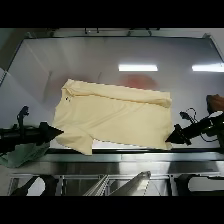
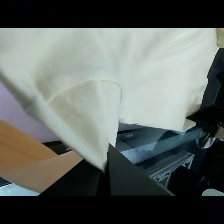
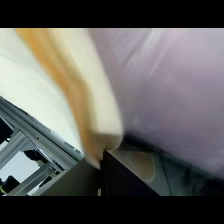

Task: Fold the shirts.

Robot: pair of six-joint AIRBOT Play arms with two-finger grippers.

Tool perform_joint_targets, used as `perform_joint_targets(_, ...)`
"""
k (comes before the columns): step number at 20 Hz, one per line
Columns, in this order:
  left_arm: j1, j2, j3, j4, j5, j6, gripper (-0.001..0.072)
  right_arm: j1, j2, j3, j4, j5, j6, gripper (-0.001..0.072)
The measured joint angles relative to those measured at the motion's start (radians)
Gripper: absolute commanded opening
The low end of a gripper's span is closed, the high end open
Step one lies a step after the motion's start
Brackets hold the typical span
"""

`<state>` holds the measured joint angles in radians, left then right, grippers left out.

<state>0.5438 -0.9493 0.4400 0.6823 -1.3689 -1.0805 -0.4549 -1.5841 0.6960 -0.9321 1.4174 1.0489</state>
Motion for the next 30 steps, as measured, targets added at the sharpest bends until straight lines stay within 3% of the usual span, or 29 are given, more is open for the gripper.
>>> perform_joint_targets(8, 0.025, 0.032, 0.04, -0.01, -0.034, -0.001, 0.0024, -0.006, 0.107, -0.001, 0.032, -0.056, -0.019, 0.002)
perform_joint_targets(12, 0.014, -0.002, 0.179, -0.072, -0.006, 0.028, 0.0024, -0.042, 0.168, 0.06, 0.233, -0.032, -0.035, 0.002)
perform_joint_targets(16, -0.098, -0.221, 0.426, -0.097, 0.01, 0.043, 0.0023, 0.017, 0.134, 0.211, 0.374, -0.09, -0.051, 0.002)
perform_joint_targets(22, -0.29, -0.697, 0.924, -0.087, 0.016, 0.017, 0.0022, 0.081, -0.04, 0.387, 0.431, -0.207, -0.035, 0.002)
perform_joint_targets(30, -0.347, -1.094, 1.404, -0.03, 0.055, -0.057, 0.0022, 0.093, -0.221, 0.427, 0.444, -0.303, -0.071, 0.002)
